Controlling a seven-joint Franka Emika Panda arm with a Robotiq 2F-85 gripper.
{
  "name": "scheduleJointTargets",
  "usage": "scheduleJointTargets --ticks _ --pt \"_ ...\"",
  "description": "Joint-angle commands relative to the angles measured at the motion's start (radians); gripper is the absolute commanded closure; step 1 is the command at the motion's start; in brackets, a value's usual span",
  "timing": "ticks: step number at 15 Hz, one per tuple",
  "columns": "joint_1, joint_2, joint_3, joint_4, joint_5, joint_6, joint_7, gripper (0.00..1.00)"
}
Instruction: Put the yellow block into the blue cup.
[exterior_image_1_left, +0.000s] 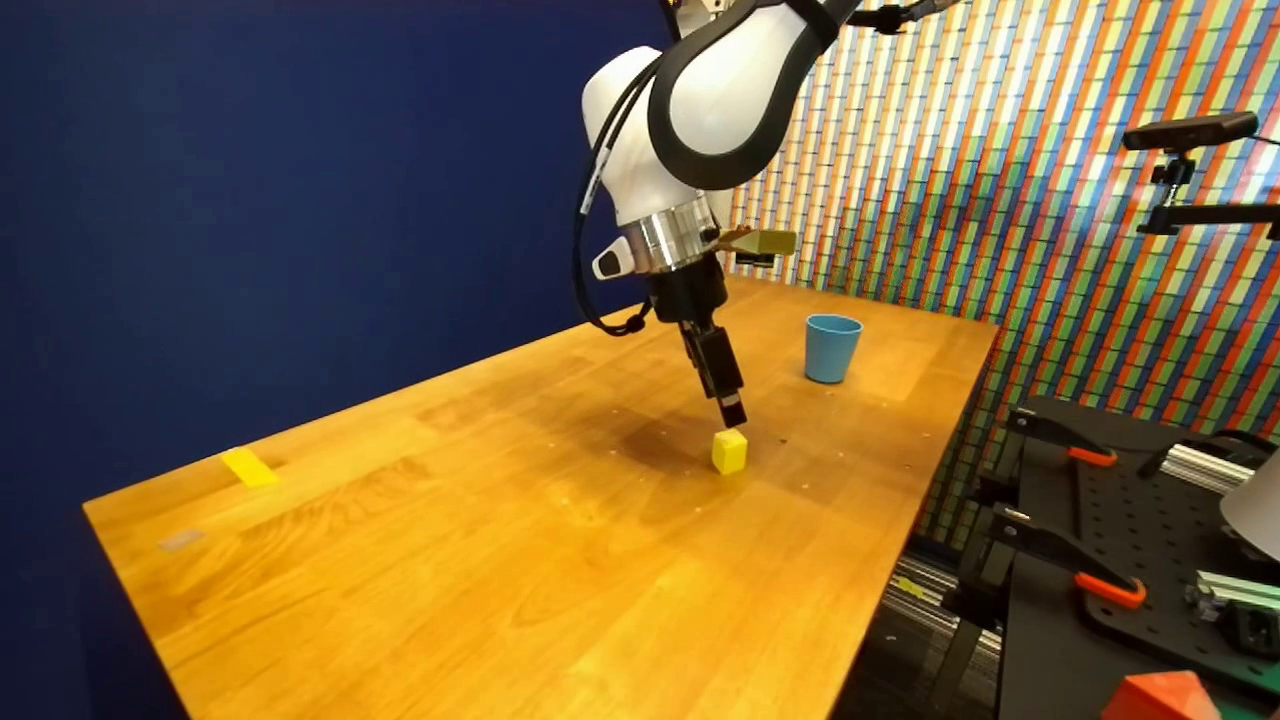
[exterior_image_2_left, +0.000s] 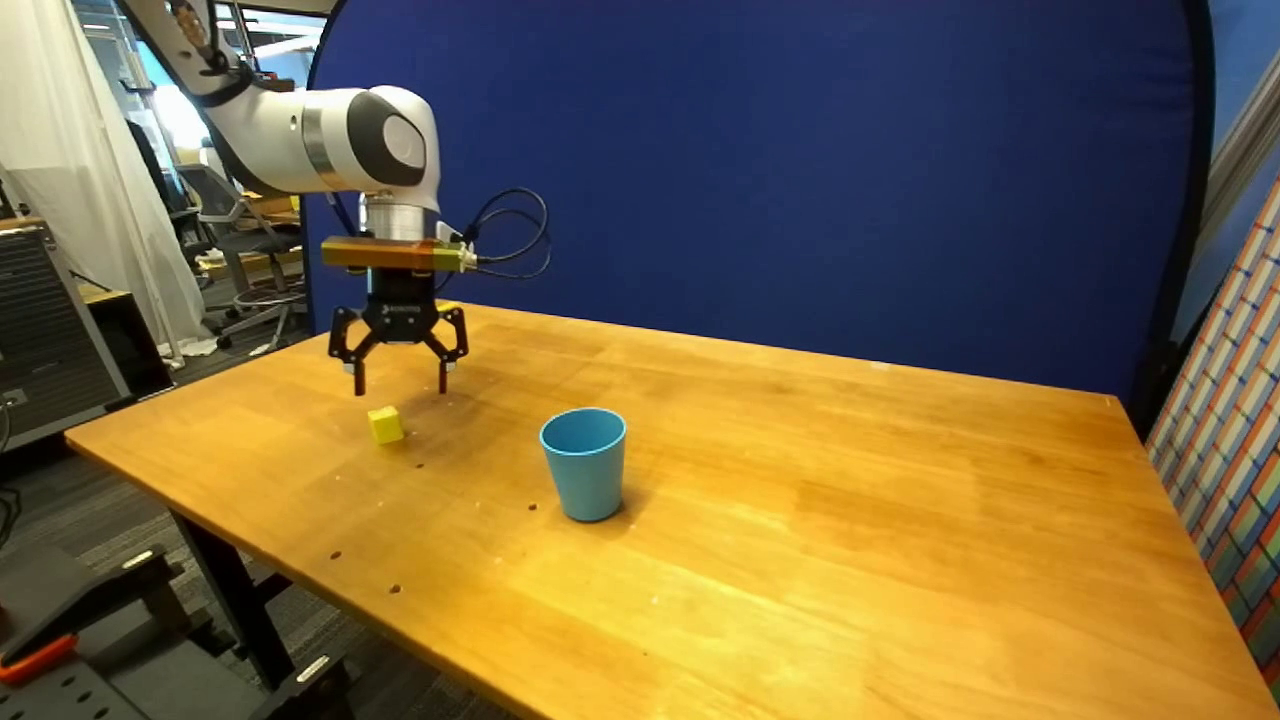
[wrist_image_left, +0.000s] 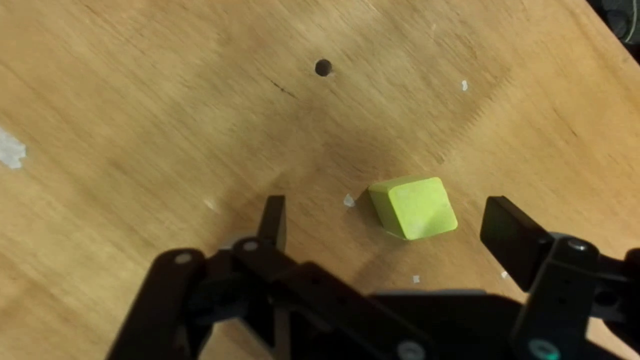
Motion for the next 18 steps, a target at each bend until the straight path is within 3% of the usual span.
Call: scheduleJointTargets --ticks 1,7,8,10,17,18 --pt "0.020 0.016 0.010 0.006 -0.013 0.016 0.023 0.00" --pt "0.054 0.053 0.002 0.008 -0.036 0.031 0.070 0.00" --pt "0.059 0.056 0.000 0.008 -0.042 0.030 0.074 0.25" --pt "0.061 0.060 -0.002 0.007 -0.048 0.037 0.083 0.32" --pt "0.018 0.031 -0.007 0.004 -0.020 0.025 0.077 0.89" --pt "0.005 0.000 -0.018 -0.013 -0.017 0.039 0.094 0.90"
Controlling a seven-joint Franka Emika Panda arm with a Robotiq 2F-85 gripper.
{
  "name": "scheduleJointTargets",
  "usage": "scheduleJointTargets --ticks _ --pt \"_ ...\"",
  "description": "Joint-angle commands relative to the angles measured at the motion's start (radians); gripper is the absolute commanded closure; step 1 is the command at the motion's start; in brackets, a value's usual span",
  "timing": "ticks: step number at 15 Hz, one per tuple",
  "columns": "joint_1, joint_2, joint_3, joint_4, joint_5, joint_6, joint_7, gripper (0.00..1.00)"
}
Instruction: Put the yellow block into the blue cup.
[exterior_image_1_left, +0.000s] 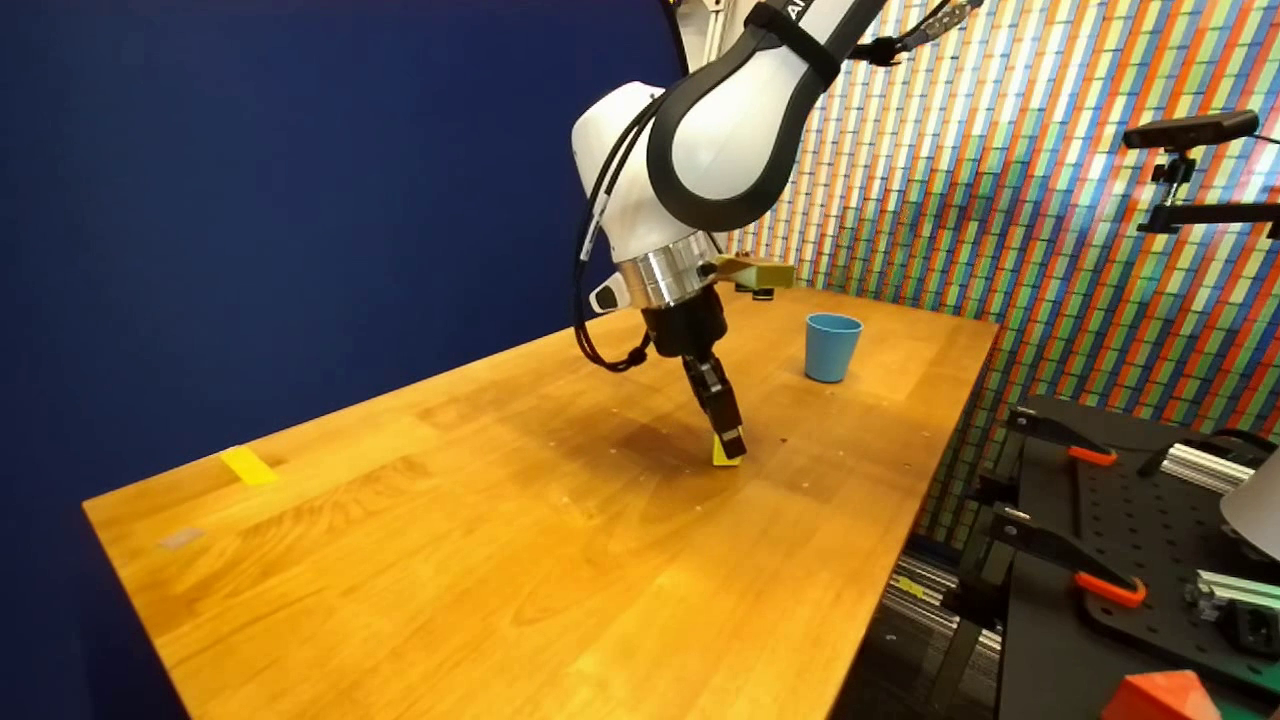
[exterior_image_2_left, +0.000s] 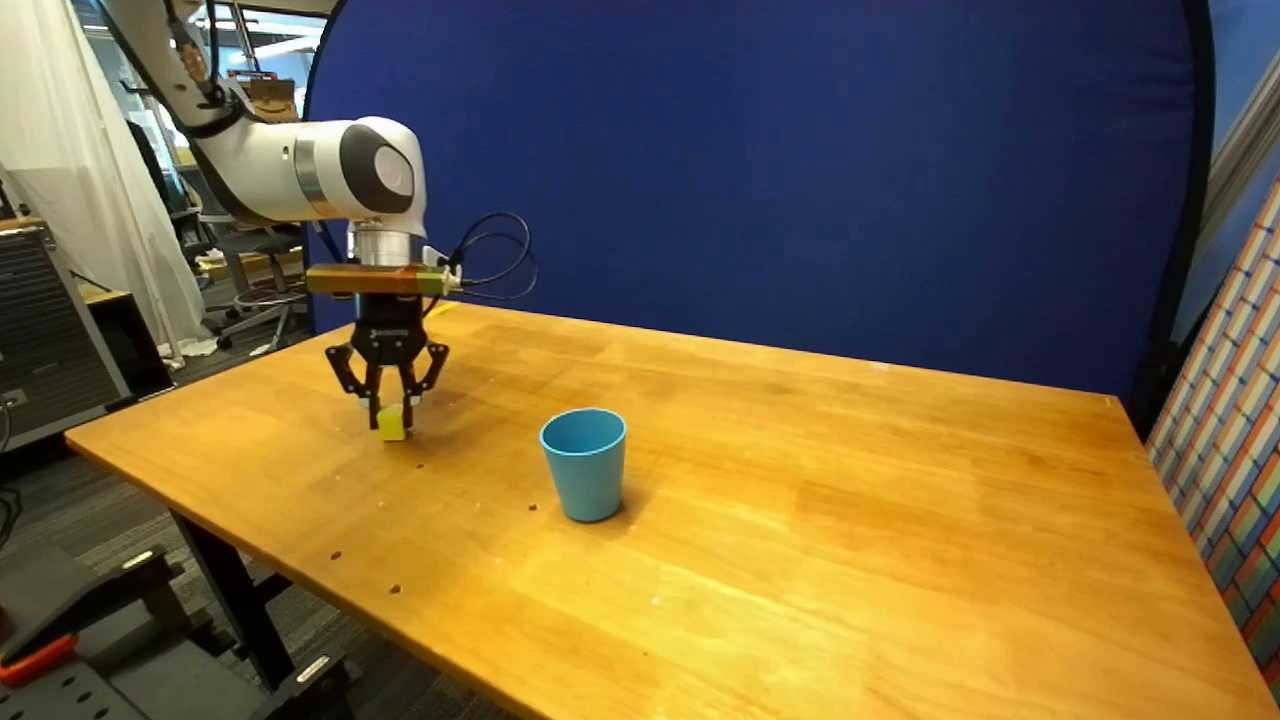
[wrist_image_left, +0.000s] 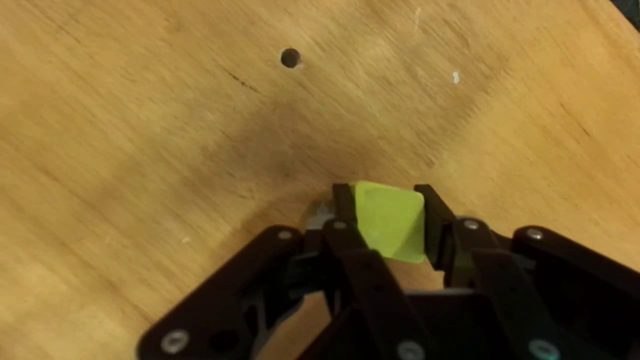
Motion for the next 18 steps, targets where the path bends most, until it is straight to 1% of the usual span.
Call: scheduleJointTargets --ticks 1,4,9,14,18 --pt "-0.045 -0.078 -0.023 -0.024 0.018 0.023 0.031 0.89" --pt "-0.085 -0.161 -0.063 -0.044 0.022 0.039 0.078 0.89" --pt "-0.151 -0.273 -0.142 -0.079 0.033 0.024 0.171 0.89" --pt "-0.220 -0.299 -0.216 -0.131 0.078 0.018 0.251 0.89" --pt "-0.264 -0.308 -0.252 -0.160 0.126 0.027 0.288 0.89"
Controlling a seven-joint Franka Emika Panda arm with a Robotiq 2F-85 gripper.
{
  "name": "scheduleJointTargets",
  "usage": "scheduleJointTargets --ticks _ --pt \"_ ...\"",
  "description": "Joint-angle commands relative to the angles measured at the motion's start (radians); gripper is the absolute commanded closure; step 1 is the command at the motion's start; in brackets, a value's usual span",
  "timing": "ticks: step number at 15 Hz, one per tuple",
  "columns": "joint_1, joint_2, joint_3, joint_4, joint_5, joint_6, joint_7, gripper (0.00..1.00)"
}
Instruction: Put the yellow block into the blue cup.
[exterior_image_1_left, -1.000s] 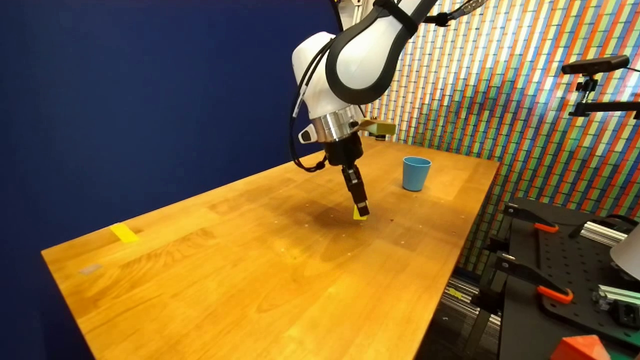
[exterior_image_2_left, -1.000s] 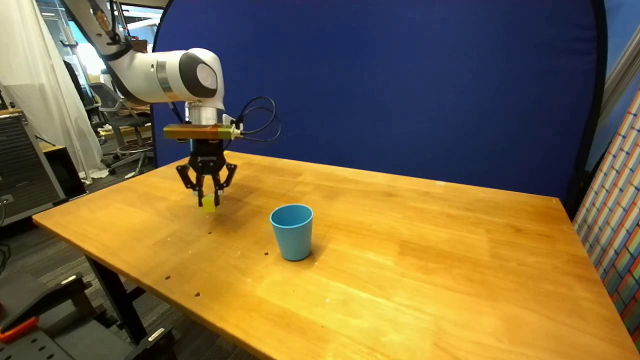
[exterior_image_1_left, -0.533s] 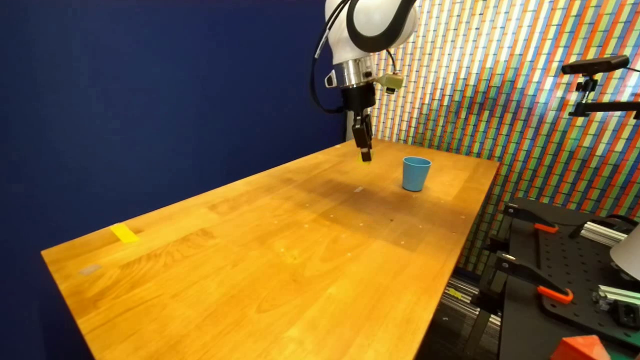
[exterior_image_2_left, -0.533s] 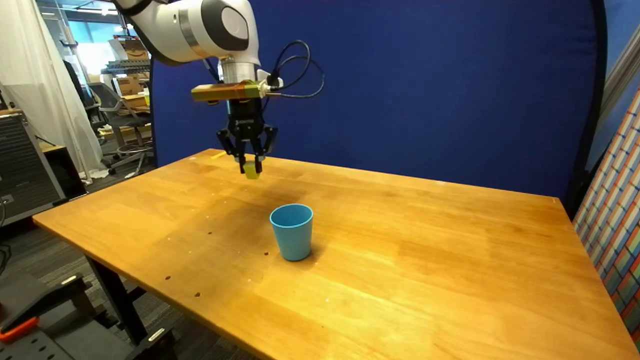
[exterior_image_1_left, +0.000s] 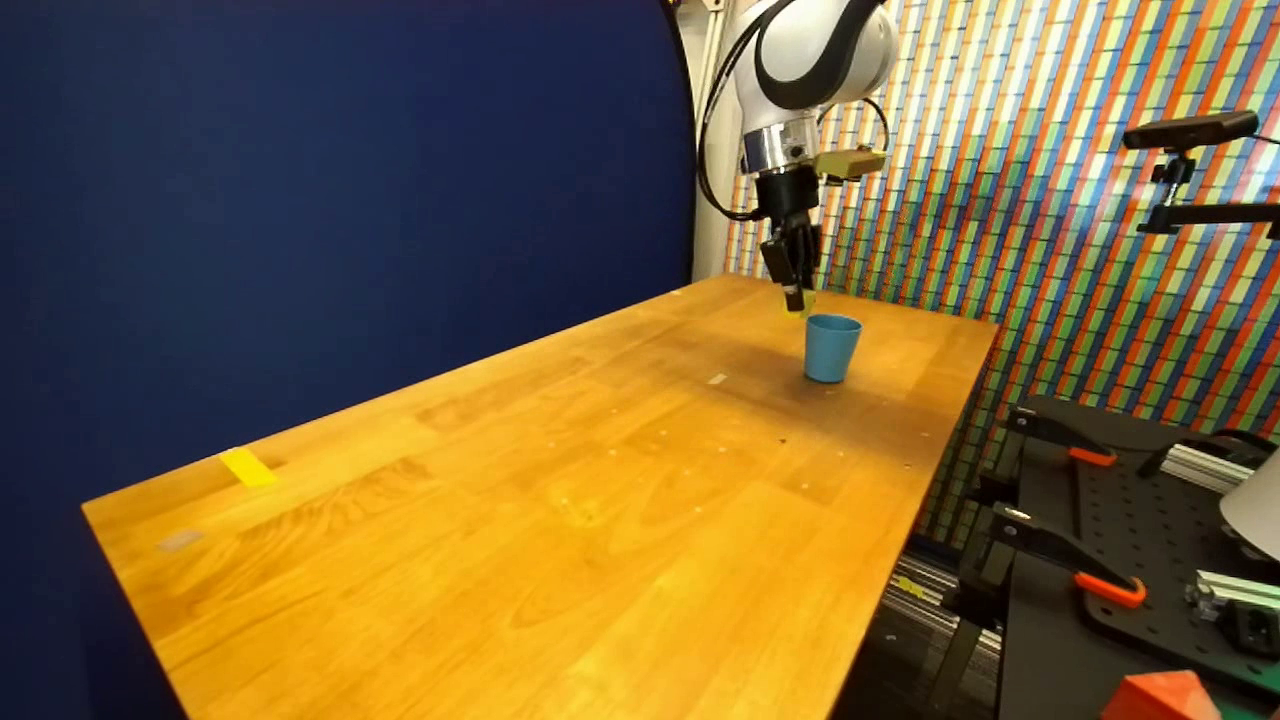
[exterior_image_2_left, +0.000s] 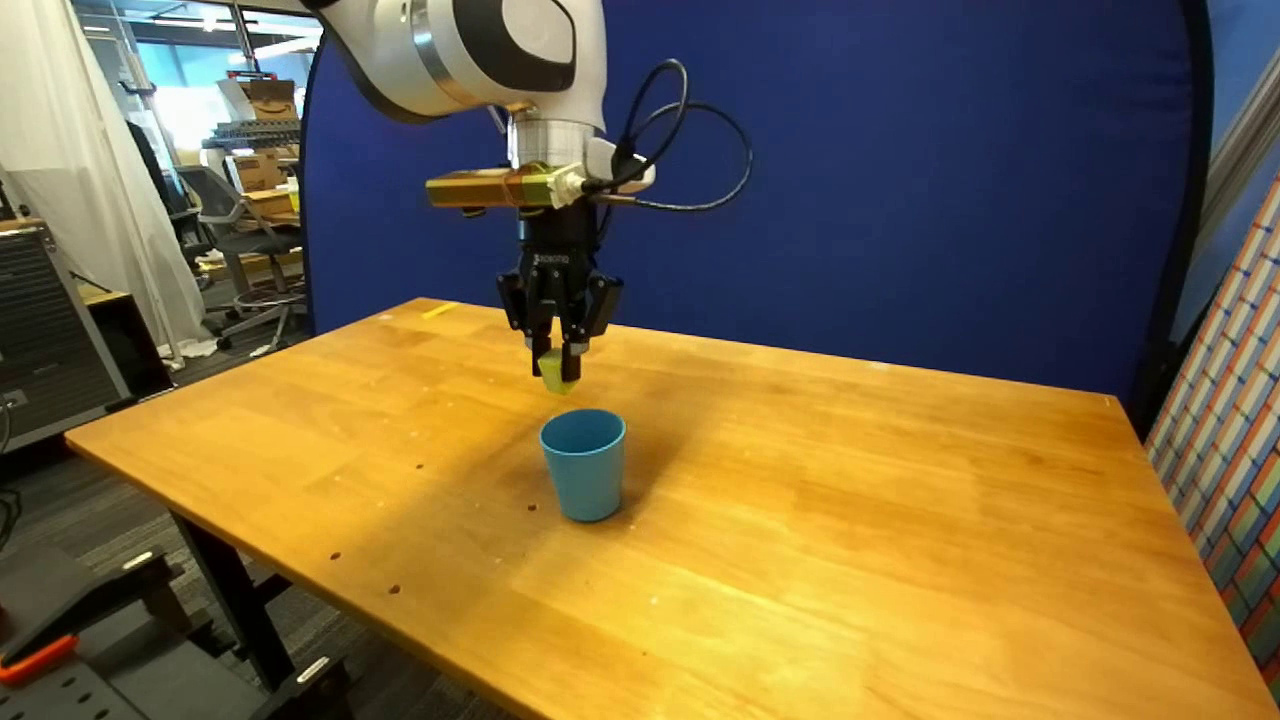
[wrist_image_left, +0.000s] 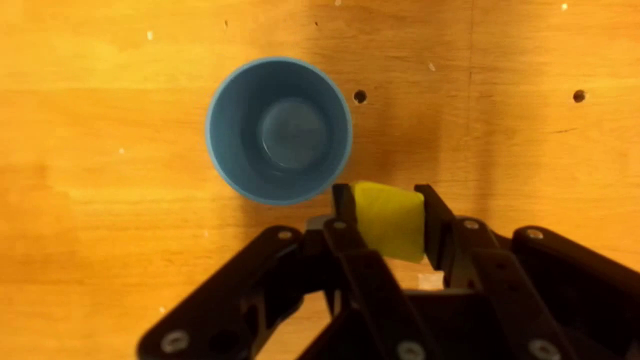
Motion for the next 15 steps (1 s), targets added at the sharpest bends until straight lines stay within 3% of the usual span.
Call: scheduleJointTargets --ticks 1,11,12,13,14,15 --pt "-0.026 -0.049 -0.025 -0.046 0.047 0.016 0.050 0.89" --pt "-0.062 -0.034 -0.059 -0.069 0.108 0.016 0.097 0.89" --pt "-0.069 -0.036 -0.059 -0.075 0.122 0.020 0.088 0.74" --pt "-0.072 -0.038 -0.061 -0.079 0.127 0.021 0.088 0.41" --pt "-0.075 -0.043 -0.061 -0.085 0.133 0.022 0.085 0.40" --pt "-0.075 -0.046 -0.062 -0.087 0.133 0.018 0.085 0.33"
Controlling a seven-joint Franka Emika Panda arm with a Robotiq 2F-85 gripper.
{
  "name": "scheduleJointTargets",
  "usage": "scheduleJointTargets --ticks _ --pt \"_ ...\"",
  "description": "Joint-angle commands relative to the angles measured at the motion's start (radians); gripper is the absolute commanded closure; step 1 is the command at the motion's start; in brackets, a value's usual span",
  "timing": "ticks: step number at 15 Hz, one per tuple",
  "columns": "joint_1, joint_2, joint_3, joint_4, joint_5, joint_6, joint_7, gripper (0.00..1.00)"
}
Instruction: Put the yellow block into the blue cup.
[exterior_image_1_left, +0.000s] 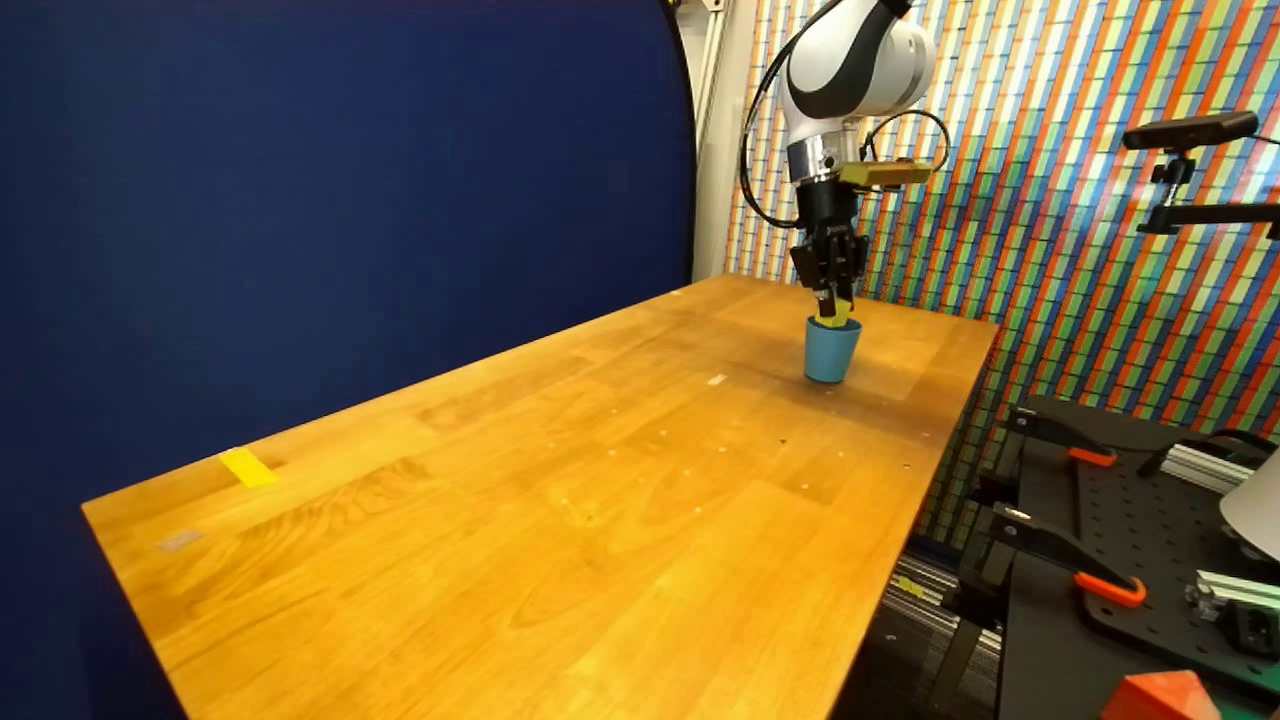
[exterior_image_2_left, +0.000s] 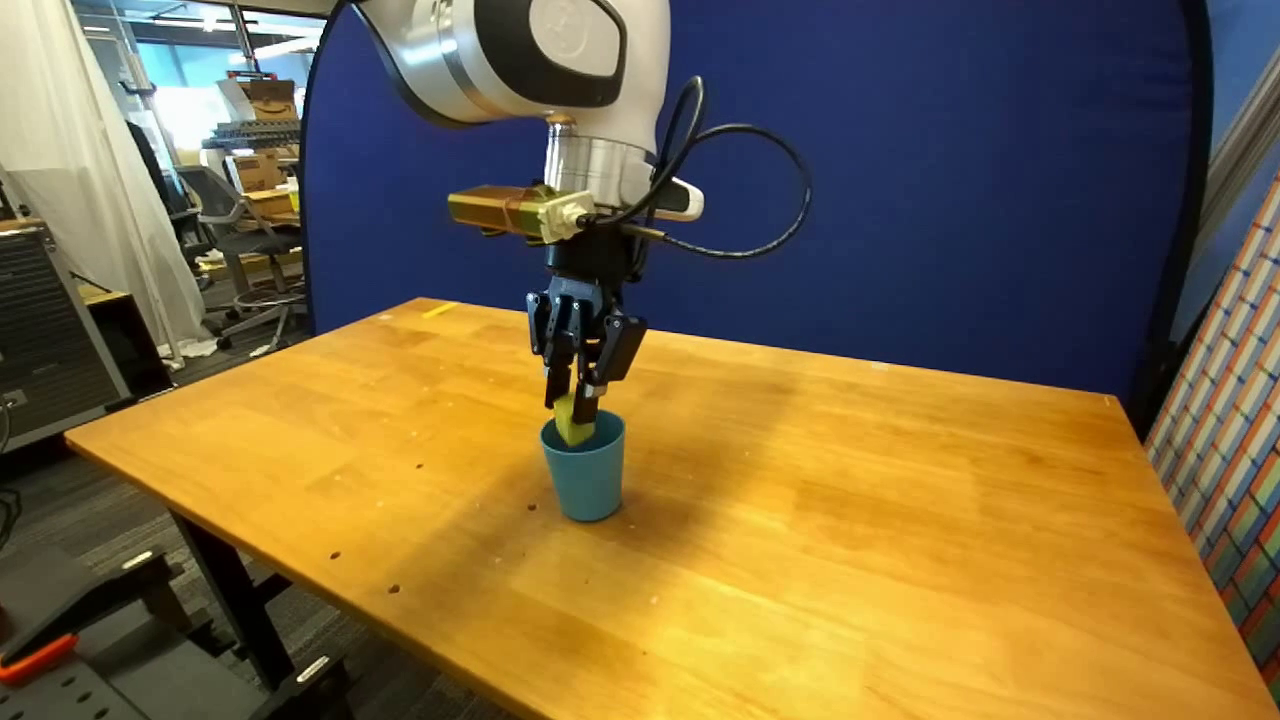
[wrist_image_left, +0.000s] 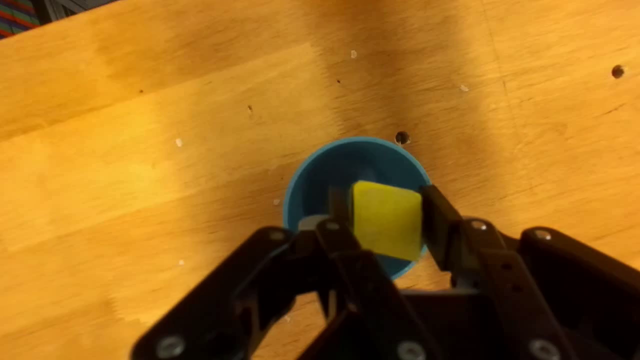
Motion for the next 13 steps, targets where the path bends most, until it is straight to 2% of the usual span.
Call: scheduleJointTargets --ticks 1,4,5,9,10,13 --pt "-0.004 -0.043 -0.006 -0.034 0.019 0.015 0.000 0.26" --pt "0.012 -0.077 -0.008 -0.040 -0.018 -0.001 0.012 0.04" --pt "0.022 -0.097 -0.010 -0.040 -0.042 -0.007 0.026 0.00" --pt "0.058 -0.189 0.000 -0.030 -0.157 -0.045 0.035 0.00" --pt "0.038 -0.111 0.000 -0.006 -0.110 -0.014 0.019 0.00" --pt "0.054 -0.164 0.005 -0.010 -0.133 -0.041 0.020 0.00"
